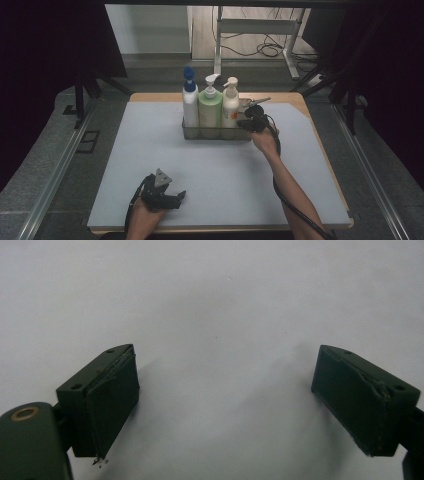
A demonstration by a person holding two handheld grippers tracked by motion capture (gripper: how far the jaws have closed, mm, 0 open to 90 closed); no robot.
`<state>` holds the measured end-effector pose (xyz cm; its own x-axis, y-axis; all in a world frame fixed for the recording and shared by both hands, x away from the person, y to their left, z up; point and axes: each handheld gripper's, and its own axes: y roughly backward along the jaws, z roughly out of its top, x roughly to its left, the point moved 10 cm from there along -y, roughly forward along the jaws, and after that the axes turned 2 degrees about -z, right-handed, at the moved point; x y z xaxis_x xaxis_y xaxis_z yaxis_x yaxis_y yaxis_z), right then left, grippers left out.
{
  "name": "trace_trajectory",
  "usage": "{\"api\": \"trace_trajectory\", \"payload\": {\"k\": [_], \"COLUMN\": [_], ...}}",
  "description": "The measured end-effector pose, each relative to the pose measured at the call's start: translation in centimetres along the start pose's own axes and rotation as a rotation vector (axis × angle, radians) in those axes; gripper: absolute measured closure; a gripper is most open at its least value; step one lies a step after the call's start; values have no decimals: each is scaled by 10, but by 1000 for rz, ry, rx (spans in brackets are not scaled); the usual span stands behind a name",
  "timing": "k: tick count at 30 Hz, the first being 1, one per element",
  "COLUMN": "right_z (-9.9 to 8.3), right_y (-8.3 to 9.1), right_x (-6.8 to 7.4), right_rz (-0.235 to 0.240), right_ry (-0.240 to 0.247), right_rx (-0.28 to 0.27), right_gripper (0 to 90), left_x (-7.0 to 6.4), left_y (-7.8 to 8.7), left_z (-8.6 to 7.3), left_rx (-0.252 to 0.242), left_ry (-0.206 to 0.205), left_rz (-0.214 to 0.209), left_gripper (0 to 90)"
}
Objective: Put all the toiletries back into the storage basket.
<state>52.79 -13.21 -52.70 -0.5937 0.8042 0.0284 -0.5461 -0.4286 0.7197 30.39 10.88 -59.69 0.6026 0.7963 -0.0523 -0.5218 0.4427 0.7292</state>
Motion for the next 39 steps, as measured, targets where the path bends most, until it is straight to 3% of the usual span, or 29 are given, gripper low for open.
{"api": "trace_trajectory", "payload": {"k": [19, 39], "right_z": [1, 4], "right_y": [5, 27], "right_x": [-4, -8], "right_rz": [-17, -24], "right_ry": [9, 20], "right_rx": [-25, -60], "right_gripper": [793, 626], "left_x": [0, 0], "left_y": [0, 0], "left_z": [0, 0], "left_rx": [-1, -1], "left_ry": [0, 0], "left_rz": [1, 0], "left_gripper": [114, 115]}}
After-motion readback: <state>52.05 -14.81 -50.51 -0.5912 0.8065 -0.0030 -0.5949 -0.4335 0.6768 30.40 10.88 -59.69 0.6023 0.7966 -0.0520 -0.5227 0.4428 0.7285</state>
